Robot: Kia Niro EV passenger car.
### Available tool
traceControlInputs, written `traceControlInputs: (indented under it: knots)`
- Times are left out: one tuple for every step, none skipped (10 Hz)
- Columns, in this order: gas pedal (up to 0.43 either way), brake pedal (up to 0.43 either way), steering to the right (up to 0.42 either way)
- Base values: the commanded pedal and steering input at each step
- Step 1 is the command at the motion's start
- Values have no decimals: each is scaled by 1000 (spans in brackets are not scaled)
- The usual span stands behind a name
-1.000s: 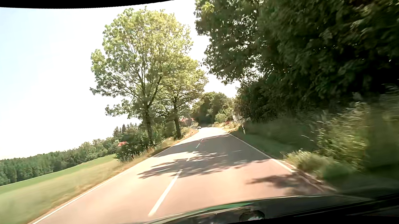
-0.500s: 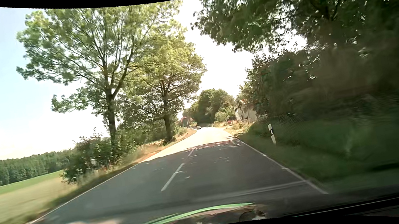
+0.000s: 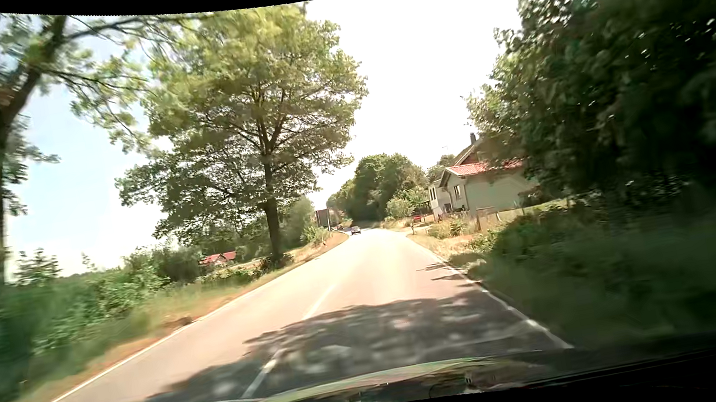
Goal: Follow the waypoints while adhering to traffic rules and regulations
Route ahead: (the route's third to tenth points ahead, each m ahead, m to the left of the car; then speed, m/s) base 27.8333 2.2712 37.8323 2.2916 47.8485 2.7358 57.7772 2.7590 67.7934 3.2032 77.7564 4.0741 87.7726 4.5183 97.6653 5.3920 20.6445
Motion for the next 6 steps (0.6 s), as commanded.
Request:
traceControlInputs:
  knots:
    - [157, 0, -5]
    - [157, 0, -5]
    - [157, 0, -5]
    - [157, 0, -5]
    - [157, 0, -5]
    - [157, 0, -5]
